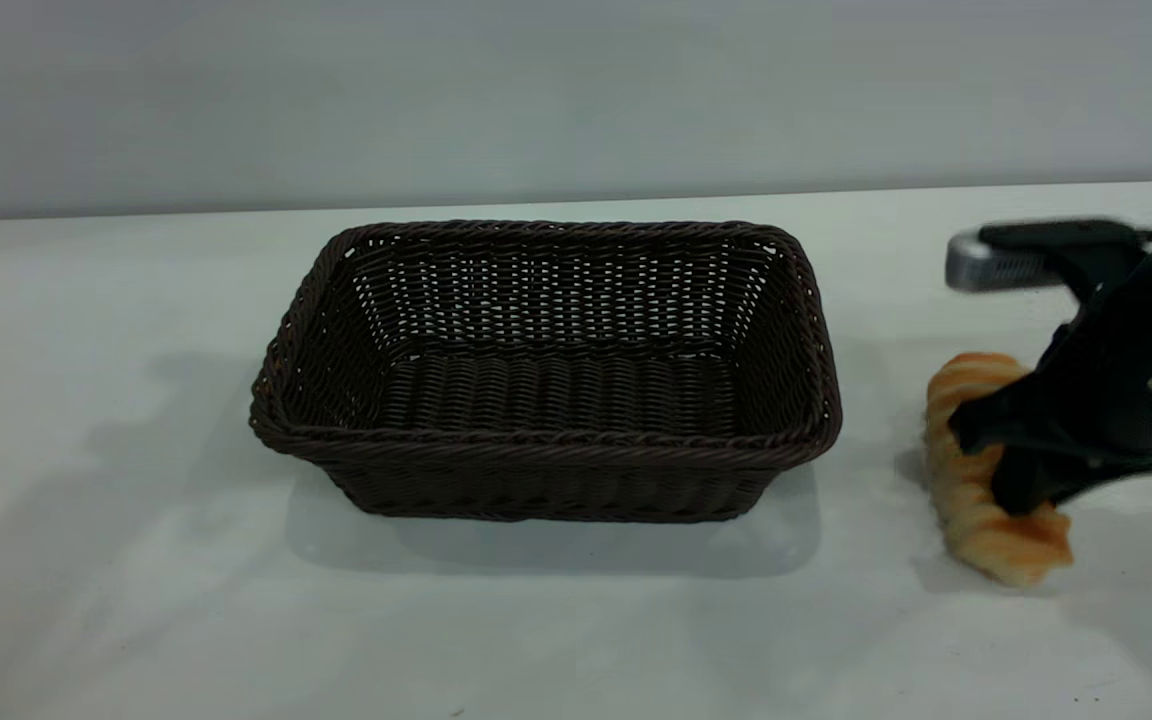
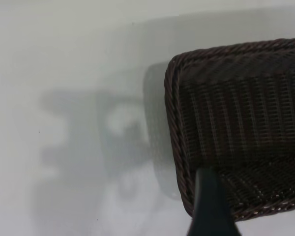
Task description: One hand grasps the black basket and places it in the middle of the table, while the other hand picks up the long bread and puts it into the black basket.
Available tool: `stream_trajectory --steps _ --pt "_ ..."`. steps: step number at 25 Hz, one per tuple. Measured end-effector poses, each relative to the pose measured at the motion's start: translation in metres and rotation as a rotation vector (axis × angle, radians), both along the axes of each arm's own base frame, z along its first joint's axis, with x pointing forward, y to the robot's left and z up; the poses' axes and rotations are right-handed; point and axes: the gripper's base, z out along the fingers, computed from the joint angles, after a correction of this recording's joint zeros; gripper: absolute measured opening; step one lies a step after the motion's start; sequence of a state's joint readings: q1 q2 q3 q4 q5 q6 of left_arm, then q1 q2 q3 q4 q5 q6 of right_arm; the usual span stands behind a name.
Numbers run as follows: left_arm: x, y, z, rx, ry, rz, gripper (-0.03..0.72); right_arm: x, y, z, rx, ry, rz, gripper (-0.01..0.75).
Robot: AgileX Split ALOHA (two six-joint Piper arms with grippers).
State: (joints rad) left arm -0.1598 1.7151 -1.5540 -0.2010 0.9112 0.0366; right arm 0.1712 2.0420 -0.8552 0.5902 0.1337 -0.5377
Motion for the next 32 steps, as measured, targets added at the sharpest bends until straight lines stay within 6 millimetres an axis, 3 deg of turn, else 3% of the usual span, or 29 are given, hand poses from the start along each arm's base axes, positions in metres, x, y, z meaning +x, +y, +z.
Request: stream_trajectory --steps 6,10,15,19,22,25,32 --pt "0.0 0.0 0.0 0.006 0.001 -0.012 0.526 0.013 0.009 0.081 0.08 -0.175 0.04 0.05" --pt "0.0 0.0 0.0 0.007 0.002 -0.016 0.526 0.025 0.045 0.116 0.142 -0.227 0.152 0.096" --pt "-0.001 0.0 0.0 0.008 0.003 -0.018 0.526 0.03 0.108 0.121 0.211 -0.241 0.27 0.205" --pt "-0.002 0.0 -0.001 0.011 0.014 -0.021 0.526 0.035 0.127 0.102 0.212 -0.196 0.302 0.258" --pt "-0.002 0.001 -0.001 0.018 0.021 -0.023 0.526 0.035 0.123 0.098 0.208 -0.155 0.316 0.287" --pt "-0.004 0.004 -0.001 0.055 0.025 -0.029 0.526 0.036 0.106 0.11 0.212 -0.136 0.301 0.326" --pt "-0.023 0.02 0.014 0.213 0.072 -0.003 0.526 0.03 0.029 0.155 0.12 -0.037 0.166 0.376"
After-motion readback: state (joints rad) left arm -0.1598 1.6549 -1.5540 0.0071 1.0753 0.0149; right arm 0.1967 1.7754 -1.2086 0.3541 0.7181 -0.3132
